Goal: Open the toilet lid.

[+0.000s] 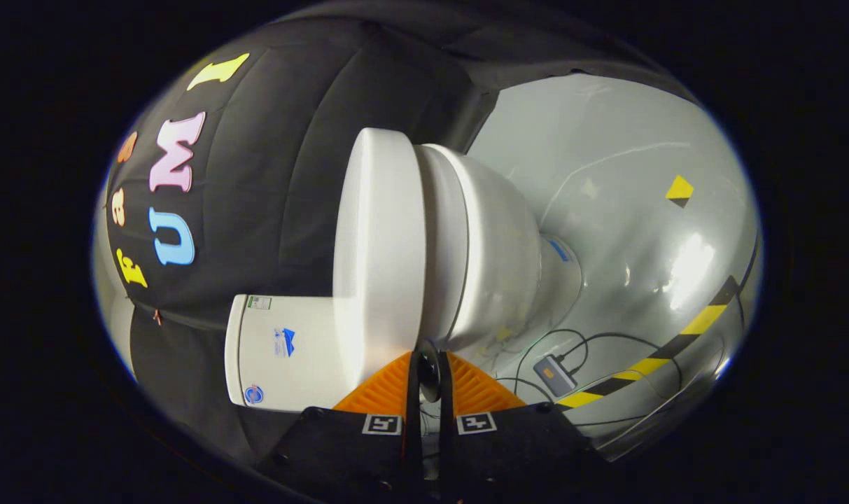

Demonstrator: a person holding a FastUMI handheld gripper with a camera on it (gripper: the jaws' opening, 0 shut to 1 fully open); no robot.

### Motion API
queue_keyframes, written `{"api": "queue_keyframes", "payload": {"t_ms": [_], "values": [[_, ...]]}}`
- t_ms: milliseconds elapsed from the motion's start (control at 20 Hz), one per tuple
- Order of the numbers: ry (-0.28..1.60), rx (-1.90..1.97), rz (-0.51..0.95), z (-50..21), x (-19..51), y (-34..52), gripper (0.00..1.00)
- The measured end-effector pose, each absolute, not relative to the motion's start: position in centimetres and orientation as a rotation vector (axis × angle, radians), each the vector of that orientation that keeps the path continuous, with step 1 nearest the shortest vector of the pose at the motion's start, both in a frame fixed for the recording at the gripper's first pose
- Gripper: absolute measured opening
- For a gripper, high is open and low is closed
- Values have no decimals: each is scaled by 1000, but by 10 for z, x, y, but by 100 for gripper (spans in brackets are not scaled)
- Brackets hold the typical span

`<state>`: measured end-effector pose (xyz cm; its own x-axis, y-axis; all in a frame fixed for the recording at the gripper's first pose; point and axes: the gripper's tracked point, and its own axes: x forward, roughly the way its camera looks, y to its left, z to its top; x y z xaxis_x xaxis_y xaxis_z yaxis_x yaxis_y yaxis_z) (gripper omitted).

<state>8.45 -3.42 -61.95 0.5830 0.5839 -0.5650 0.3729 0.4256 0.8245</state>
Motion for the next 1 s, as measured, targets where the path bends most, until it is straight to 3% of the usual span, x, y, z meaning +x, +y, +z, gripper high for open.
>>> {"api": "queue_keyframes", "payload": {"t_ms": [450, 1000], "values": [[979, 1016, 106, -584, 91, -32, 13], [927, 639, 49, -472, 100, -1, 10]]}}
